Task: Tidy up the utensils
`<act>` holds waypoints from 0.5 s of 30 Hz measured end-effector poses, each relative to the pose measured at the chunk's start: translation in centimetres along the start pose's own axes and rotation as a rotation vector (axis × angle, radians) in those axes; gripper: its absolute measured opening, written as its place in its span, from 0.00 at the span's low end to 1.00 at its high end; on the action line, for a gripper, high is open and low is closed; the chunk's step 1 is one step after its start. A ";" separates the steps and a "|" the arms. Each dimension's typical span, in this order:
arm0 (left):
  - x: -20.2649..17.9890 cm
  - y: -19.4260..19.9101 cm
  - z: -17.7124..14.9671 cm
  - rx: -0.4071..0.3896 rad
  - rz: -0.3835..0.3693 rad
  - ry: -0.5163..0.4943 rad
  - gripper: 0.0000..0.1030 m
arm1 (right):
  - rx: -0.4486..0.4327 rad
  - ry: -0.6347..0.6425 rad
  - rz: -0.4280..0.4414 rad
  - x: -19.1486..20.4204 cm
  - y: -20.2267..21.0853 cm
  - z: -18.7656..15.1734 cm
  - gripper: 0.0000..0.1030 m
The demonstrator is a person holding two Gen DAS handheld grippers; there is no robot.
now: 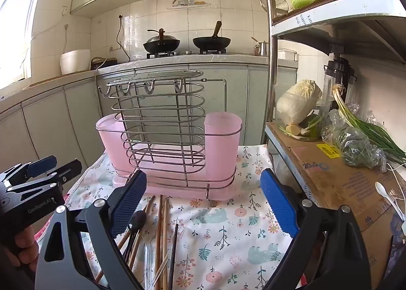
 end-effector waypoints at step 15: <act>-0.5 0.2 0.1 -0.008 0.001 -0.009 0.65 | 0.004 0.006 -0.005 0.3 -0.2 -0.1 0.89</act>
Point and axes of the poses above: each gripper's, at about its wrist camera, not at the fingertips, and y roughly against the way its jaws point, x to its left, z to its top, the point moved 2 cm from there along -y, roughly the way its jaws point, and after that the axes turned 8 degrees about -z, right-handed, at the moved point
